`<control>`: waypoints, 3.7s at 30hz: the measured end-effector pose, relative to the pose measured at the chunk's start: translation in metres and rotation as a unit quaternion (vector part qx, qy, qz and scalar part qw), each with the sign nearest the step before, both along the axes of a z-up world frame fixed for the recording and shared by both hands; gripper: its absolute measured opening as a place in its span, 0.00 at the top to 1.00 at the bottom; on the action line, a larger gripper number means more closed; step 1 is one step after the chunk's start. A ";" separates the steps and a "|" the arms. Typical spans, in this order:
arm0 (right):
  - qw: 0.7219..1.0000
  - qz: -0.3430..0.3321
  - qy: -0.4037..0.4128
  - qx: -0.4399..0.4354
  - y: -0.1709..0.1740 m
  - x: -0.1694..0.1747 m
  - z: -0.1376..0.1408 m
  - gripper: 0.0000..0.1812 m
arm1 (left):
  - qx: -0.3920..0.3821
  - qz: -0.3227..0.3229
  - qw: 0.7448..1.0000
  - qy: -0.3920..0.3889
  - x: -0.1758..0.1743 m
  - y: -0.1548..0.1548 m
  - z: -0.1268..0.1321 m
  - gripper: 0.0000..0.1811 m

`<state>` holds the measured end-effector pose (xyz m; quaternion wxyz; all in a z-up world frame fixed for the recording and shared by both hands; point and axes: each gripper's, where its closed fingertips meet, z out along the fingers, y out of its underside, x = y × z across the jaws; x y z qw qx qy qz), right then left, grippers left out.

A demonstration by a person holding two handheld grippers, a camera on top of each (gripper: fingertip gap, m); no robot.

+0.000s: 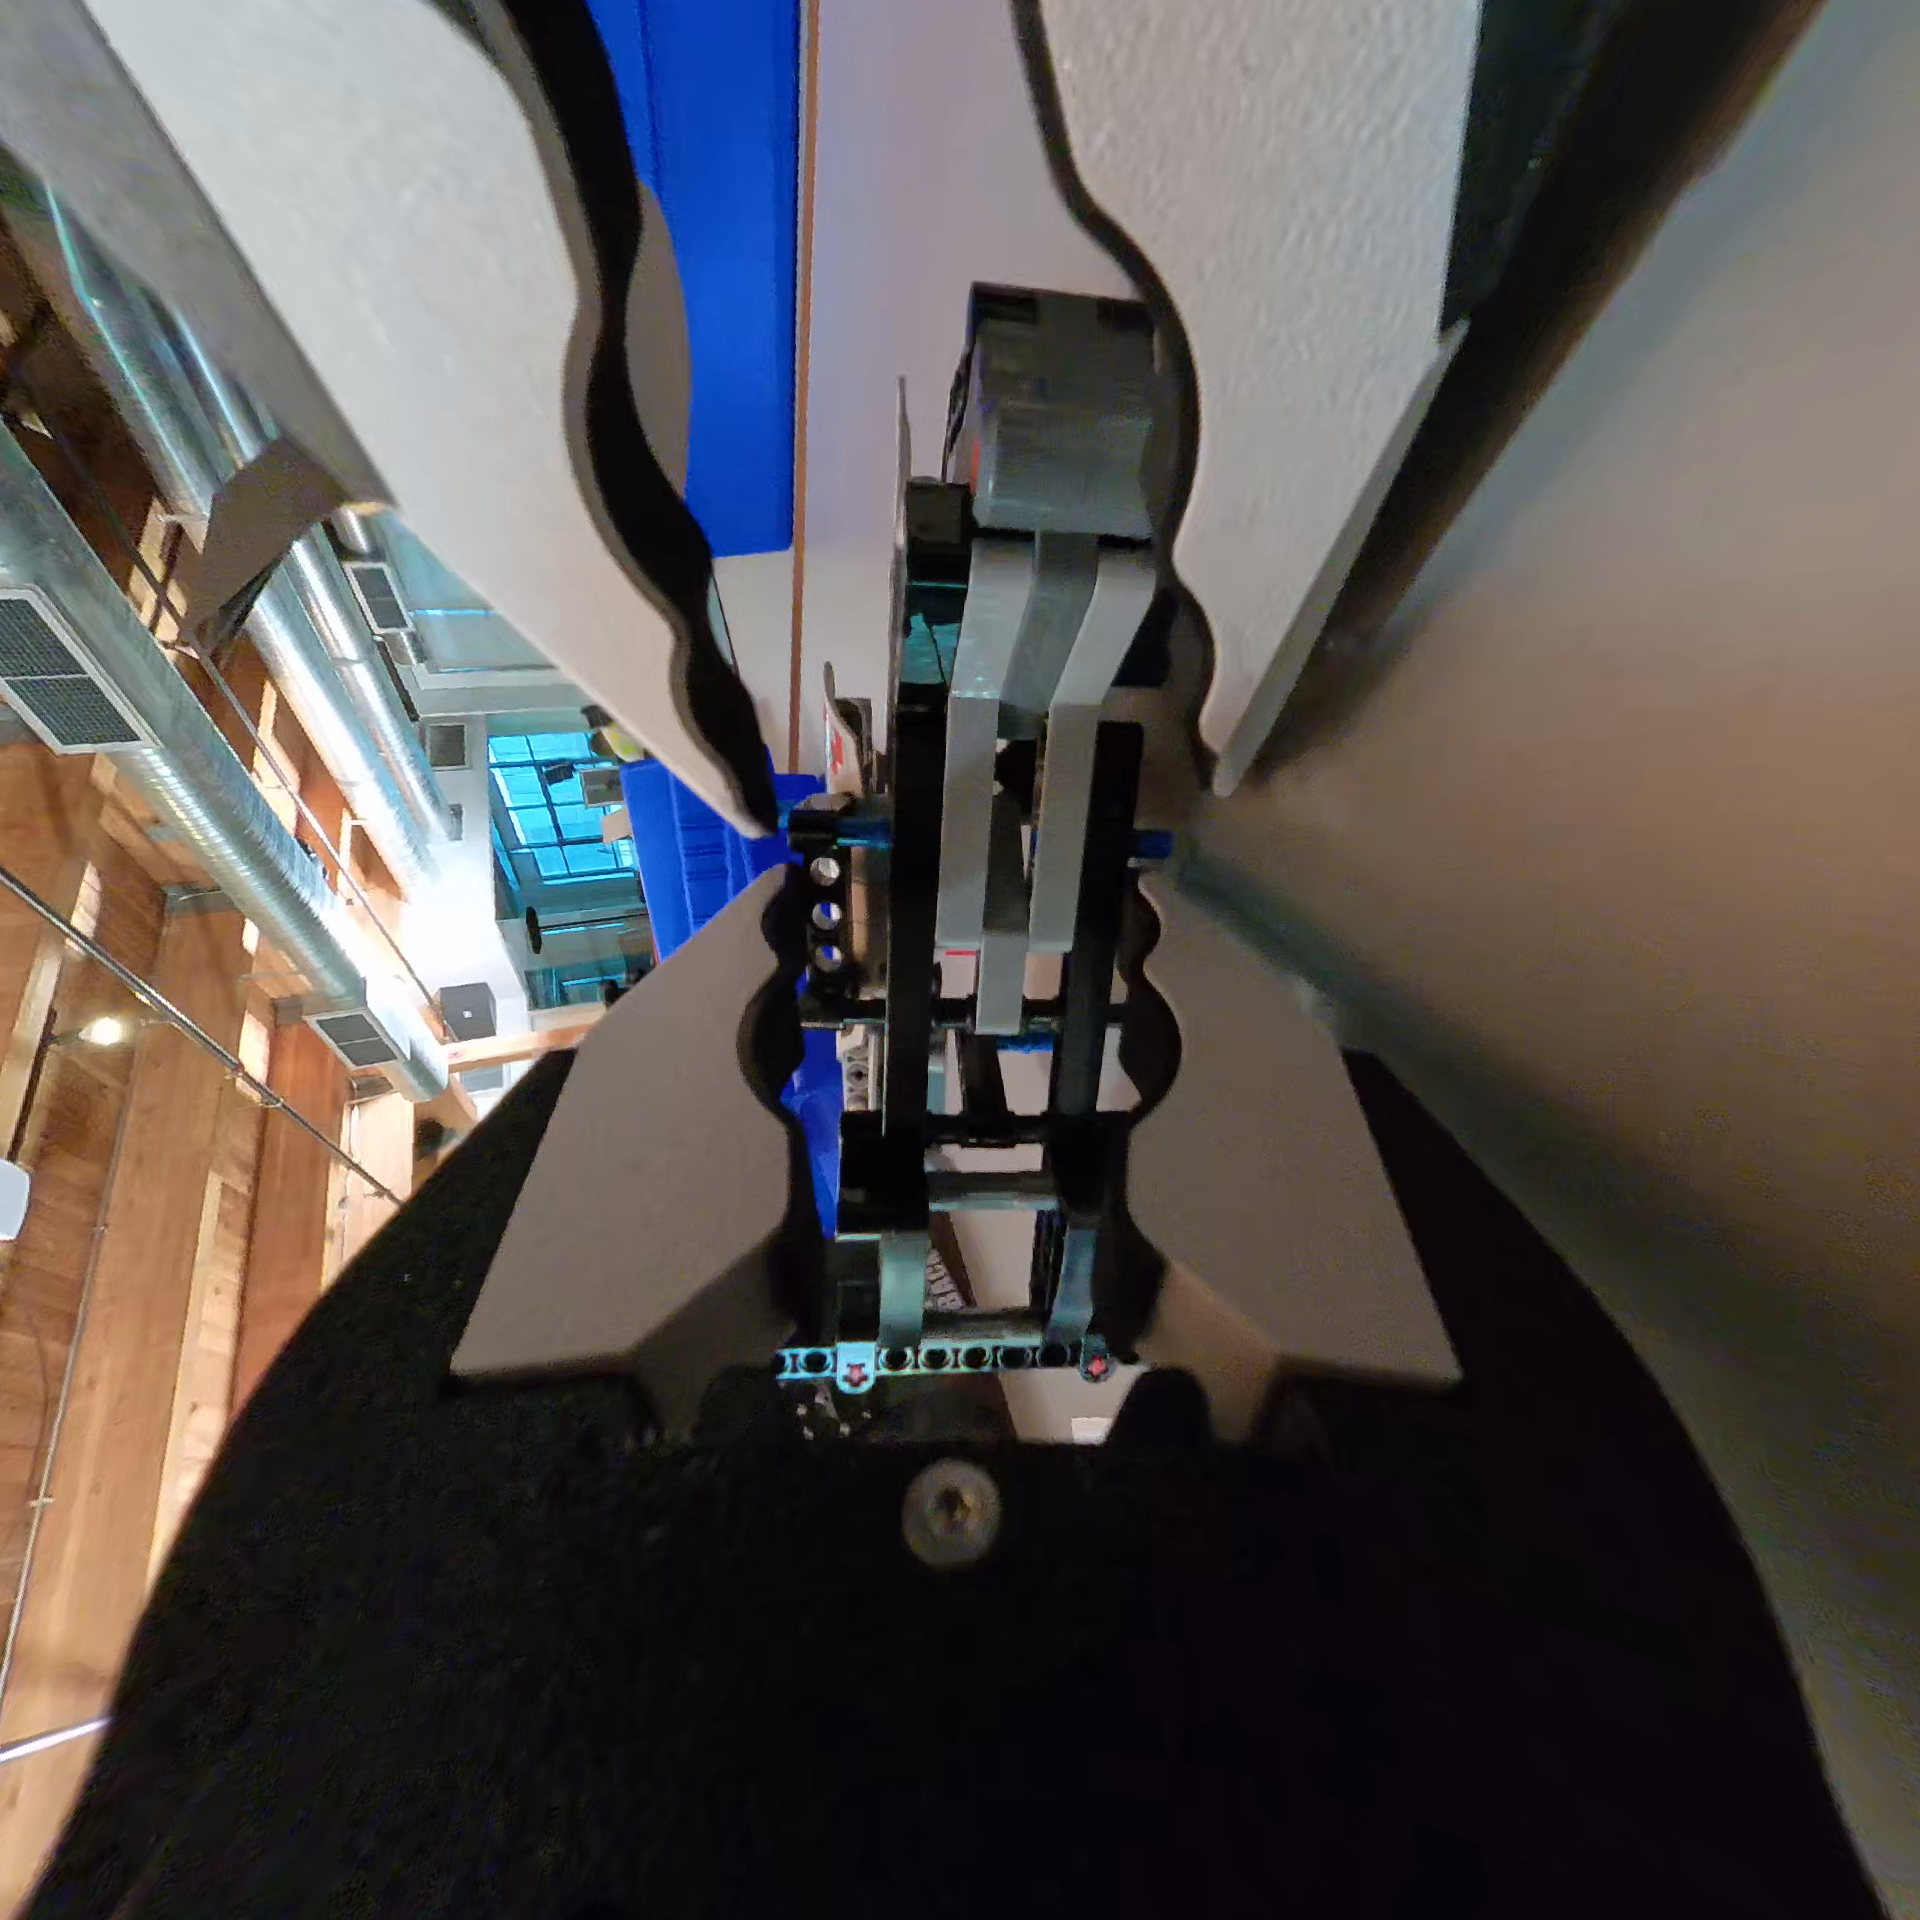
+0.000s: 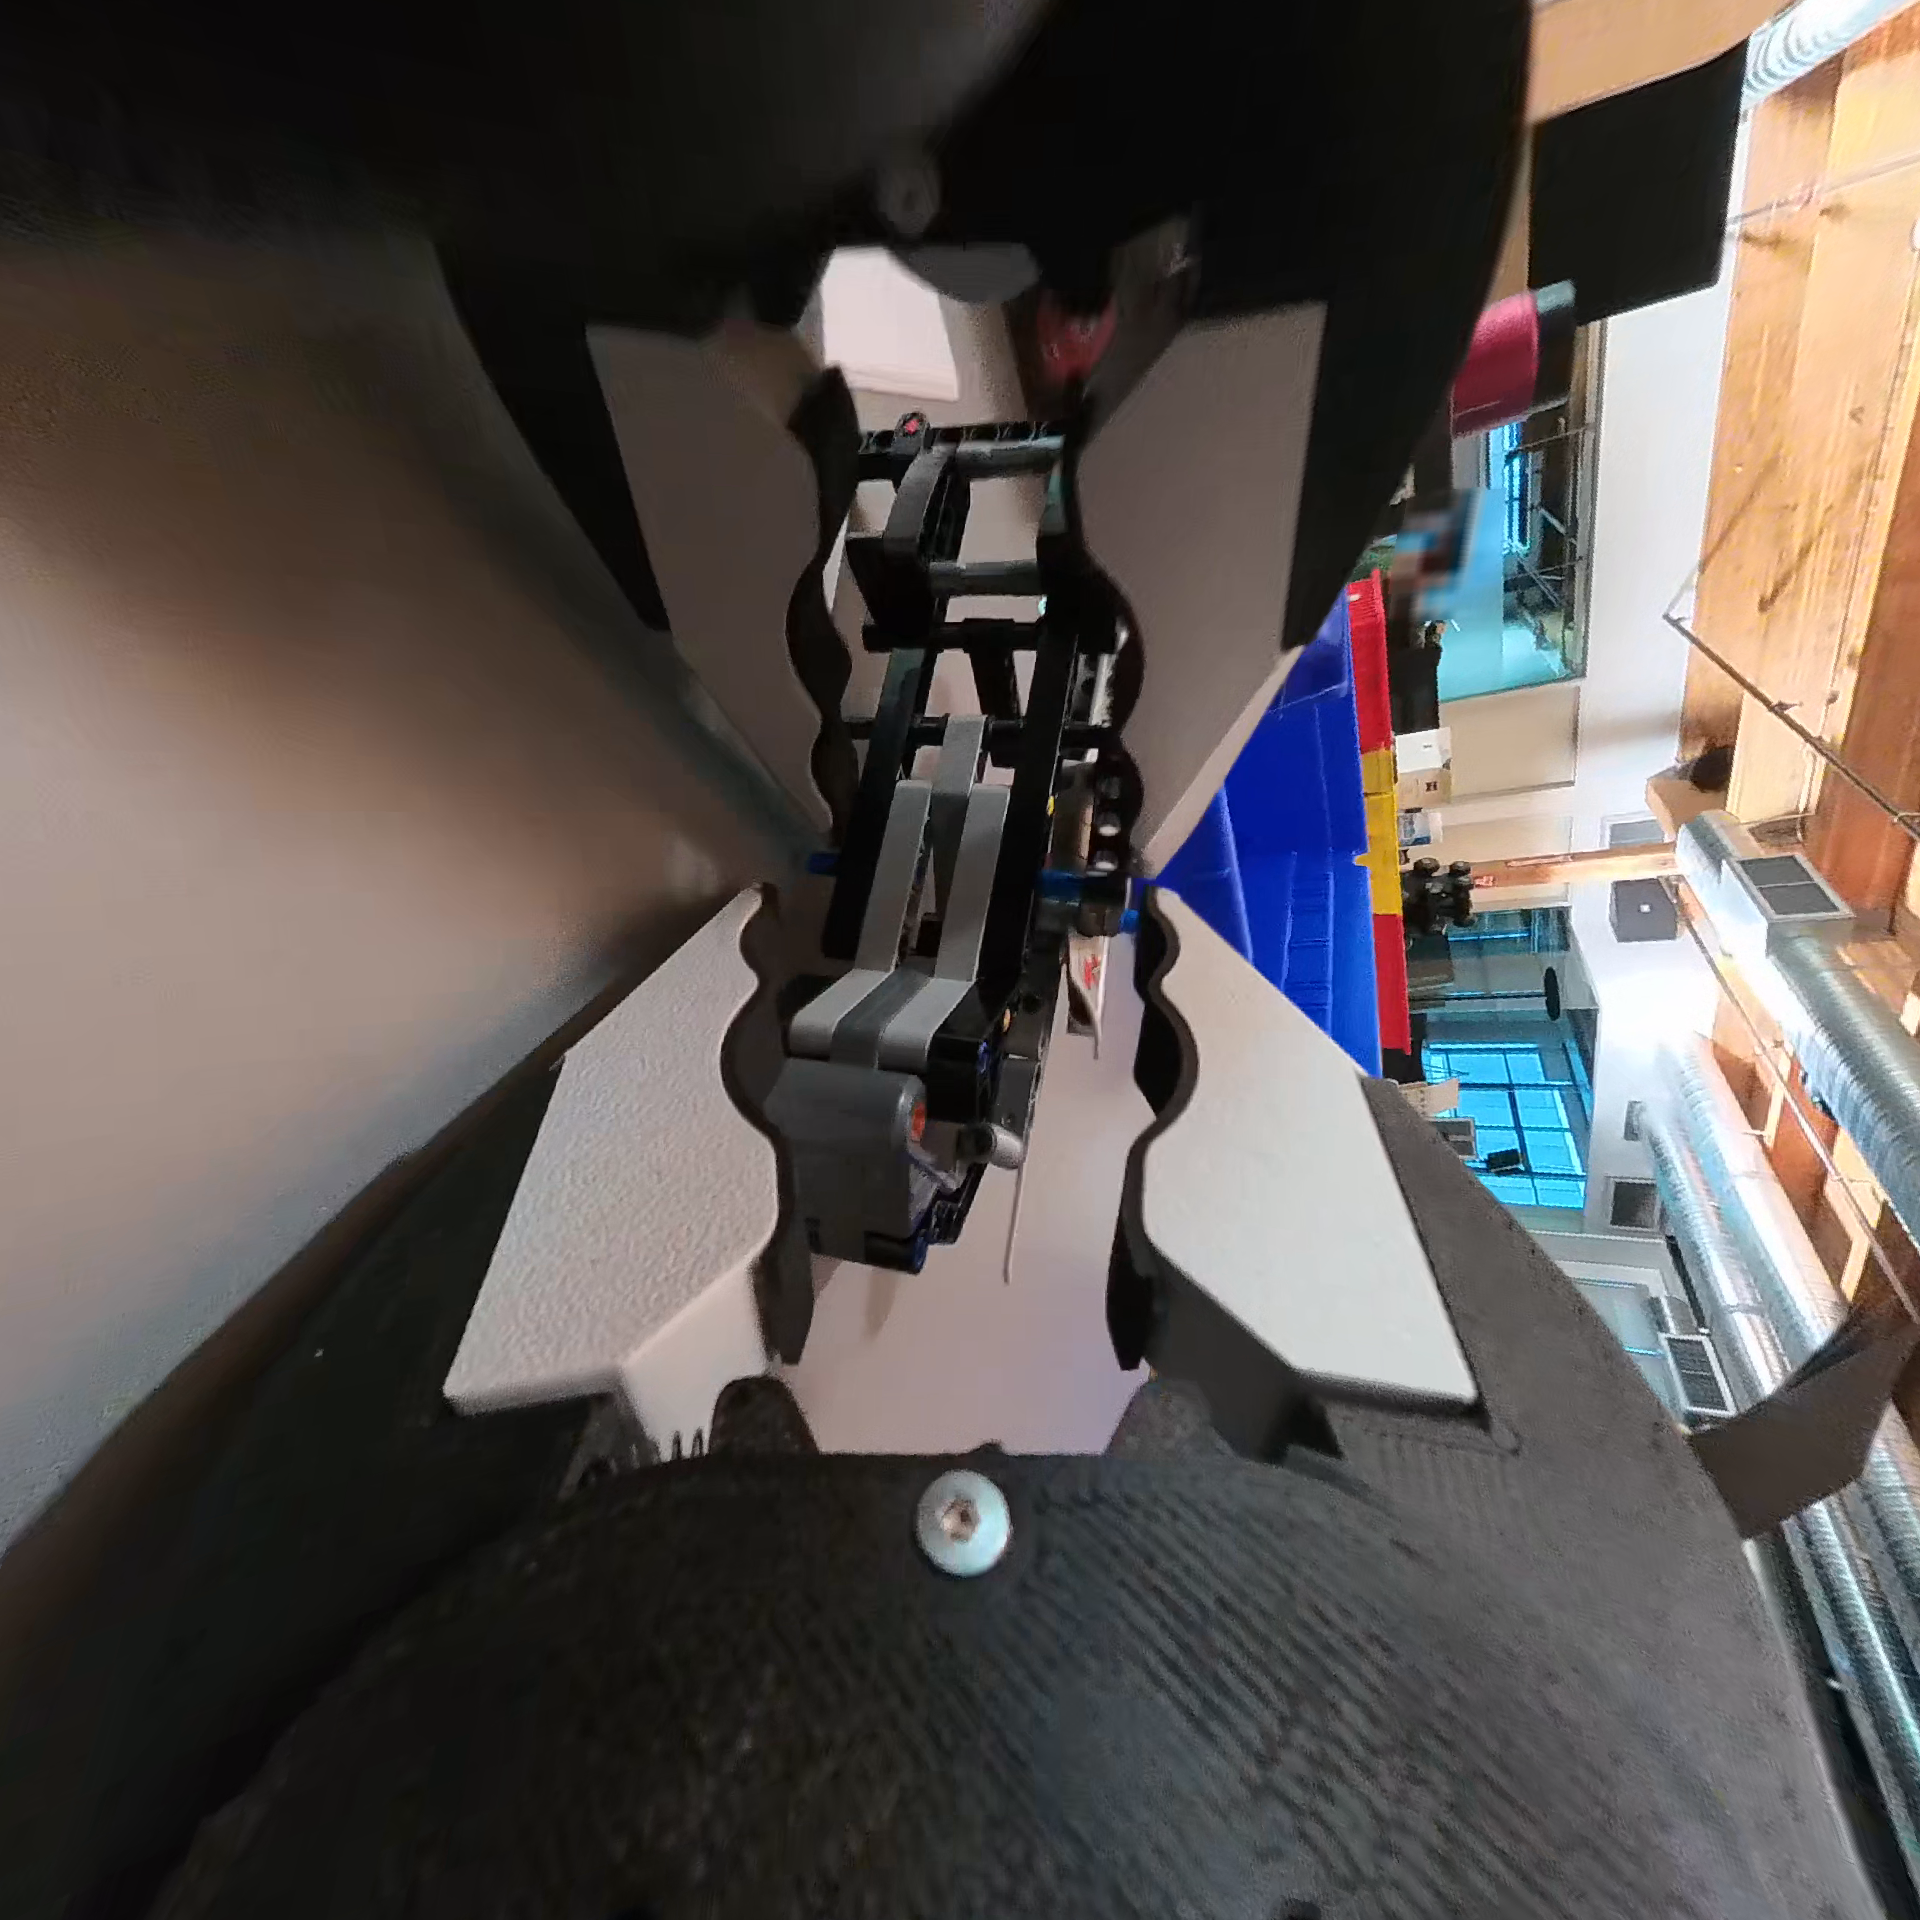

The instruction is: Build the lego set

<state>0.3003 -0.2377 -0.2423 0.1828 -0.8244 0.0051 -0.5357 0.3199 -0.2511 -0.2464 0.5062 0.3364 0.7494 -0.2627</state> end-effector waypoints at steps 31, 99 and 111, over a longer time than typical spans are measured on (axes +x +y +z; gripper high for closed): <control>0.998 -0.035 -0.048 -0.017 -0.006 0.031 0.002 0.60 | -0.030 0.077 0.995 0.058 0.010 0.040 0.019 0.63; 0.872 -0.110 0.322 0.351 0.003 0.014 -0.009 0.93 | -0.080 0.045 0.936 0.339 0.007 0.068 0.051 0.88; 0.873 -0.085 0.317 0.361 0.005 0.014 -0.009 0.93 | -0.023 0.007 0.999 0.035 -0.002 0.035 0.001 0.68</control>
